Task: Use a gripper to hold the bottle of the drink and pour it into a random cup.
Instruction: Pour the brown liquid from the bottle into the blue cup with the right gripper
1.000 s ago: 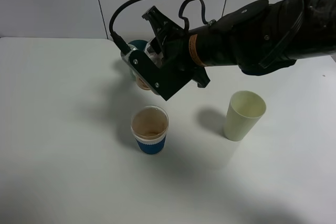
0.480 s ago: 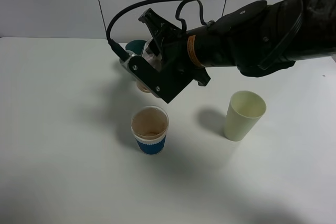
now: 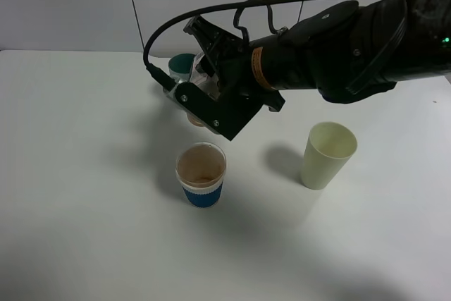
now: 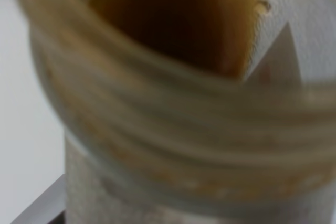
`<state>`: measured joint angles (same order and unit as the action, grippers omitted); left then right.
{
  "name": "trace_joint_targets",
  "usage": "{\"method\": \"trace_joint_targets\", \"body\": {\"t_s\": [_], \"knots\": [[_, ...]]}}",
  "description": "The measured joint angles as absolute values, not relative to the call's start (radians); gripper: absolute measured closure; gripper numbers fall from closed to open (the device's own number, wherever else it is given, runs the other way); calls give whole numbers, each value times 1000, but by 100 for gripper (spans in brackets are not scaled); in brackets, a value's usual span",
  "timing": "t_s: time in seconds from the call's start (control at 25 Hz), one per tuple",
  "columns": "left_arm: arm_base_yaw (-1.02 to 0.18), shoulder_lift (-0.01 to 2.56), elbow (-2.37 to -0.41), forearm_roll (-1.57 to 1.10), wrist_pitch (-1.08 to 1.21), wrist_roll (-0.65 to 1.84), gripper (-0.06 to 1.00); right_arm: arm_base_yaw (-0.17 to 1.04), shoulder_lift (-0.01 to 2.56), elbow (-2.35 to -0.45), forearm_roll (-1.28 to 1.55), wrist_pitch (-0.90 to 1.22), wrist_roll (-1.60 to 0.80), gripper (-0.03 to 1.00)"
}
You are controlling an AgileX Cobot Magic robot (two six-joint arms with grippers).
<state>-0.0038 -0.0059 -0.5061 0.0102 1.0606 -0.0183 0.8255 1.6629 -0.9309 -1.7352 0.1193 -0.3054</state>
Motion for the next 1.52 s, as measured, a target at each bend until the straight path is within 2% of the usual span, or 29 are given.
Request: {"method": "trace_joint_targets", "body": {"t_s": [1.52], "knots": [[-4, -6, -506, 10, 1061, -18, 2, 876, 1663, -931, -1735, 243, -378, 60]]}}
